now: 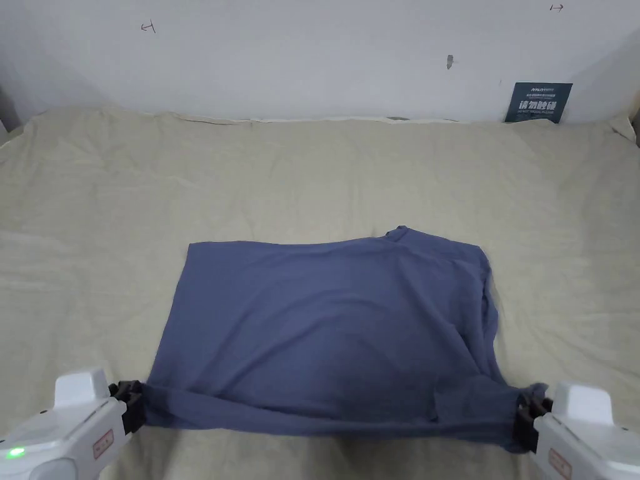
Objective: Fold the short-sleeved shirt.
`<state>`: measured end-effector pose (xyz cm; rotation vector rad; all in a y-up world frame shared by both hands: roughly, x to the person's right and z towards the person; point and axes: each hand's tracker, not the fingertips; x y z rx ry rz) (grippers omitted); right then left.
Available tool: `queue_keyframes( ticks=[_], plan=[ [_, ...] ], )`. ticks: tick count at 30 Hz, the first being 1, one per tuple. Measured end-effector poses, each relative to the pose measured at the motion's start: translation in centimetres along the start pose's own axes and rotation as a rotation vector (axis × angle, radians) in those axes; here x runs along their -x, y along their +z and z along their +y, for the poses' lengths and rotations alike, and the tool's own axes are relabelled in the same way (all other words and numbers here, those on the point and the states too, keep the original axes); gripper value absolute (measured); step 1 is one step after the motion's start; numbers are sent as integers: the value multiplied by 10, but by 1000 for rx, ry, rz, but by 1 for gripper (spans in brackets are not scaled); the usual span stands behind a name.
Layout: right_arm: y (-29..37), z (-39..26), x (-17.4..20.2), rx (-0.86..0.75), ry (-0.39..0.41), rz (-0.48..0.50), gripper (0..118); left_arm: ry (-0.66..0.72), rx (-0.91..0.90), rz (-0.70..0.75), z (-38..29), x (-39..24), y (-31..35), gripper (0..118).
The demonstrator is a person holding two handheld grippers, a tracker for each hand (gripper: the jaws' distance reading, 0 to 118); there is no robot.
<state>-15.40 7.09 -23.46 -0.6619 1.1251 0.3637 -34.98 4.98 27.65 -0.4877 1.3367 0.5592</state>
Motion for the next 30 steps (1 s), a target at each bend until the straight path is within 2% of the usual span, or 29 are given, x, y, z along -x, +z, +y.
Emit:
queue_keyframes(
  ticks=[5, 12, 18, 22, 25, 27, 28, 29, 30],
  plan=[
    [-14, 50, 10, -77, 44, -4, 5, -7, -42, 12, 38, -5, -24, 5],
    [-78, 99, 17, -63, 72, -19, 6, 5, 9, 24, 82, -30, -66, 5],
    [-149, 112, 15, 81, 43, -54, 6, 21, 123, 44, 93, -37, -129, 5],
    [-194, 100, 7, 198, -38, -65, 6, -2, 224, 54, 84, -35, -176, 5],
    [-216, 89, 2, 259, -76, -72, 6, -51, 287, 73, 76, -43, -189, 5],
    [-219, 86, 0, 281, -101, -75, 6, -70, 264, 76, 77, -49, -182, 5],
    [-216, 87, 1, 270, -105, -76, 6, -71, 258, 79, 80, -51, -176, 7],
    [-214, 88, 1, 259, -108, -81, 7, -68, 255, 80, 83, -51, -173, 14],
    [-211, 92, 1, 255, -100, -85, 18, -65, 250, 82, 86, -51, -170, 37]
  ],
)
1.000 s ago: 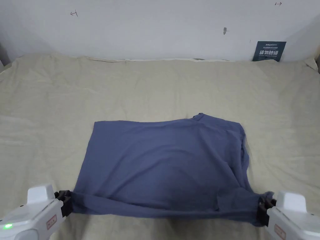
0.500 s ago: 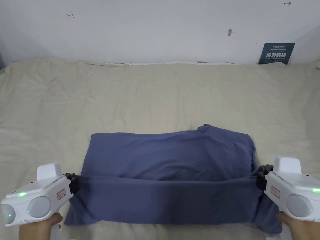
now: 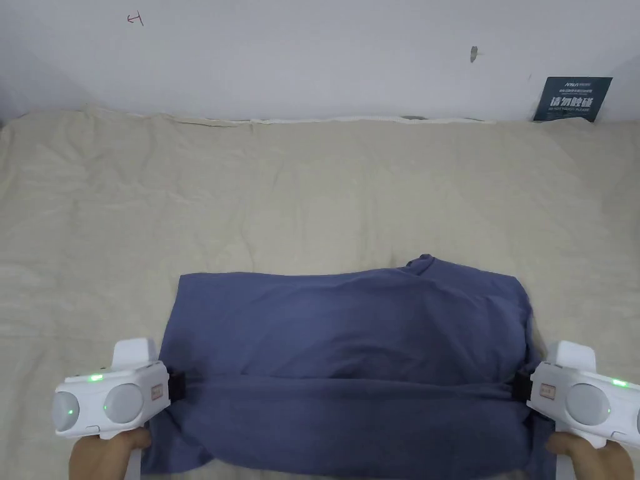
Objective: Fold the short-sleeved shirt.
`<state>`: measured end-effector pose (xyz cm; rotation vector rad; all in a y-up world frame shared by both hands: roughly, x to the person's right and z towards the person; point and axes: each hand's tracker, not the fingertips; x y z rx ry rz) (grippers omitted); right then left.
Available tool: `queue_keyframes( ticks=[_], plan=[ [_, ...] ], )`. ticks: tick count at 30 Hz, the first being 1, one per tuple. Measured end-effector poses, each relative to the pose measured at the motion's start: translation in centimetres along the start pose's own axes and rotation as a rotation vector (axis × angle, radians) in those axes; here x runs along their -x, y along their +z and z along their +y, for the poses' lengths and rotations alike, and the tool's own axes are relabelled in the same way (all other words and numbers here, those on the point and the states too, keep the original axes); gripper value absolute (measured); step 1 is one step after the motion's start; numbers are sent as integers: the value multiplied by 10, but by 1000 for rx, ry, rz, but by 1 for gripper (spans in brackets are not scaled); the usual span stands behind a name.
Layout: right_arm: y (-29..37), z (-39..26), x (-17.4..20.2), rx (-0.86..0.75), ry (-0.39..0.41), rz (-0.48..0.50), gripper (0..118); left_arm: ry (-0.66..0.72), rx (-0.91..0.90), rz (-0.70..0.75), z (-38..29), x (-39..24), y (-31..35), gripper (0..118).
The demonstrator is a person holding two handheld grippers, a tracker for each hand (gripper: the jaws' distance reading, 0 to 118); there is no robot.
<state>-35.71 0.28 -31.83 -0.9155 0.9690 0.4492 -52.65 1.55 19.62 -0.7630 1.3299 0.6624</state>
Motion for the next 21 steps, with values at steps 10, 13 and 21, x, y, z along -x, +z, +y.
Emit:
queue_keyframes(
  ticks=[10, 13, 21],
  plan=[
    [155, 7, 16, -421, 134, 64, 106, -60, -372, -22, 14, -10, 131, 113],
    [217, -5, 25, -575, 165, 70, 107, -90, -513, -27, 6, -19, 177, 113],
    [306, -47, 35, -808, 181, 44, 58, -138, -811, -71, -28, -44, 257, 64]
  ],
)
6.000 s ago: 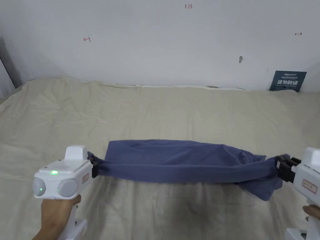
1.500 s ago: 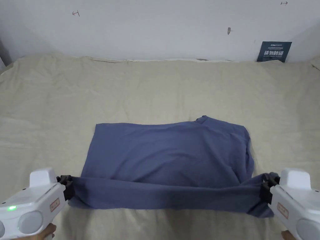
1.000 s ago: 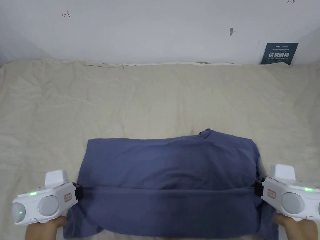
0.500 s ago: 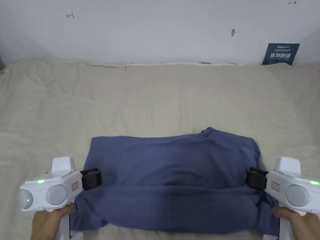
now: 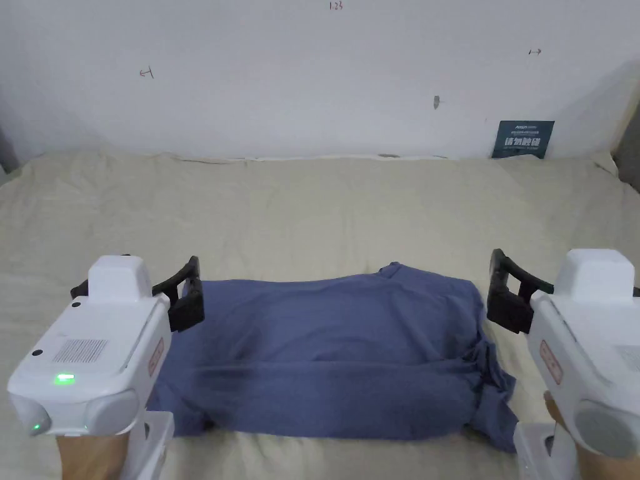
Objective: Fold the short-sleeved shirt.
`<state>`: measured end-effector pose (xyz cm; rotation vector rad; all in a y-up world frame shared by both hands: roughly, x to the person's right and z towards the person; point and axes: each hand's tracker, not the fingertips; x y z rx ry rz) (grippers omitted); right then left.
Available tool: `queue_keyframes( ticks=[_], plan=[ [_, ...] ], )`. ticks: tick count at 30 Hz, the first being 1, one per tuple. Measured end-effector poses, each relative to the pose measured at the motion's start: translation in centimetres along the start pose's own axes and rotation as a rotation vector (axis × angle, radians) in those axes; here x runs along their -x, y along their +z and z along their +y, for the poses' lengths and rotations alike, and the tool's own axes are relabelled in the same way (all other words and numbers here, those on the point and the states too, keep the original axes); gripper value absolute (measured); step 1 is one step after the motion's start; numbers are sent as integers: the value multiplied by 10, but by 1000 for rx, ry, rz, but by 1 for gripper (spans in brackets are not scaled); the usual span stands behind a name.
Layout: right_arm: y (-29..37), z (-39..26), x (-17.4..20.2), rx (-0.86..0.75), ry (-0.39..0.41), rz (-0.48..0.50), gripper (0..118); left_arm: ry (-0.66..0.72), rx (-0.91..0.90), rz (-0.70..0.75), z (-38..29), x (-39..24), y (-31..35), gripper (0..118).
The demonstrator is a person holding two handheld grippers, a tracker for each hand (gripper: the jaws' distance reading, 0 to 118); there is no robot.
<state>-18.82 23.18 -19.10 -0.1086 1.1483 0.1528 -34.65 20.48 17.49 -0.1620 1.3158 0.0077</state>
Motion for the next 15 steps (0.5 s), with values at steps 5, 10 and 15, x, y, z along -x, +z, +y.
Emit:
queue_keyframes(
  ticks=[5, 10, 15],
  plan=[
    [23, -7, 5, -35, 51, -22, 3, -15, -24, -36, -2, -13, 18, 0],
    [29, -13, 3, -26, 23, -23, 1, -26, -16, -63, -8, -17, 25, 0],
    [24, -14, 0, -12, 23, -22, 1, -49, 34, -54, -15, -13, 18, 0]
  ],
)
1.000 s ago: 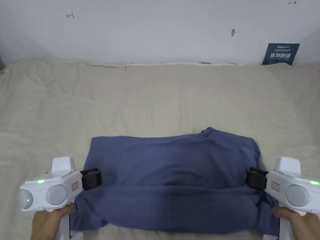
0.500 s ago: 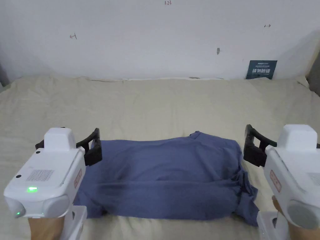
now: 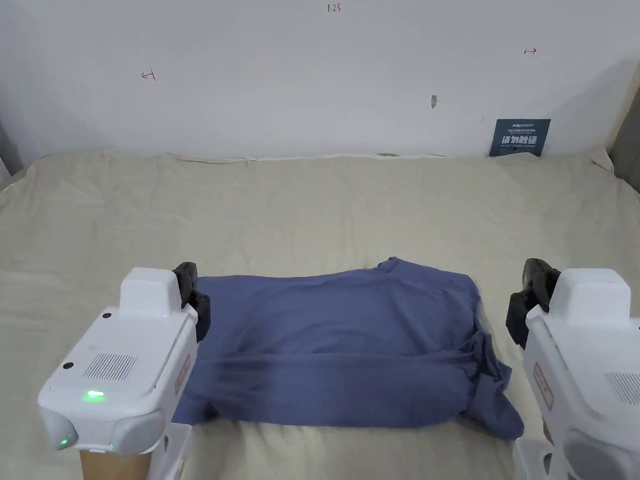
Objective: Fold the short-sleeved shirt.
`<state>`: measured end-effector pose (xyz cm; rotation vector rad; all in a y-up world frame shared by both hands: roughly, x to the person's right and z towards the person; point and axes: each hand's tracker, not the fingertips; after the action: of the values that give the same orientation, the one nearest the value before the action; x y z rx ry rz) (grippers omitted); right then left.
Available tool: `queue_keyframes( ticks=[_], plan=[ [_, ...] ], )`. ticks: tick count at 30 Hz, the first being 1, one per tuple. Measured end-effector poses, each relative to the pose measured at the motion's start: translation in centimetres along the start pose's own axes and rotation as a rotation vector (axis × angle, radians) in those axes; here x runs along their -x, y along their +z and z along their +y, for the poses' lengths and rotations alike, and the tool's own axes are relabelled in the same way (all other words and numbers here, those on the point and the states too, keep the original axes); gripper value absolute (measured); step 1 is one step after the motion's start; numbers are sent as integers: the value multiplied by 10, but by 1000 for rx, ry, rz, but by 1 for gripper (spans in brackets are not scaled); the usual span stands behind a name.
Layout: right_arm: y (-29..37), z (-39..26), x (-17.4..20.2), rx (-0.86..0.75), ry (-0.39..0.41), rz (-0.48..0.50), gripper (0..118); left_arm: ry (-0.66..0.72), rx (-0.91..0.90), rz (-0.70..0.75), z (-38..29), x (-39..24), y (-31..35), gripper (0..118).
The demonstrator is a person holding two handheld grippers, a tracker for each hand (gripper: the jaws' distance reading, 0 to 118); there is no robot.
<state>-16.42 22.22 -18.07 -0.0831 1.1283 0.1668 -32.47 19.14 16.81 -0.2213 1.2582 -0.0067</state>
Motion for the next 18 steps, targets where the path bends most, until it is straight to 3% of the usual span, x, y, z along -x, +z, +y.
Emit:
queue_keyframes(
  ticks=[8, 9, 10, 11, 12, 13, 14, 18],
  plan=[
    [-17, -8, -3, 48, -12, 11, 1, 2, 379, -49, -39, 29, -54, 0],
    [-20, -9, -3, 53, -12, 10, 1, 22, 446, -65, -60, 43, -72, 6],
    [-22, -11, -3, 57, -13, 10, 1, 48, 484, -62, -72, 52, -82, 21],
    [-24, -14, -4, 65, -17, 9, 1, 82, 527, -37, -82, 58, -89, 45],
    [-27, -16, -5, 73, -22, 9, 1, 97, 588, -32, -92, 65, -97, 81],
    [-31, -19, -5, 84, -25, 7, 1, 125, 605, -26, -102, 70, -99, 102],
    [-34, -21, -5, 91, -26, 4, 1, 139, 631, -17, -111, 74, -104, 111],
    [-47, -33, -7, 138, -32, -3, 1, 180, 732, 50, -141, 79, -108, 108]
  ],
)
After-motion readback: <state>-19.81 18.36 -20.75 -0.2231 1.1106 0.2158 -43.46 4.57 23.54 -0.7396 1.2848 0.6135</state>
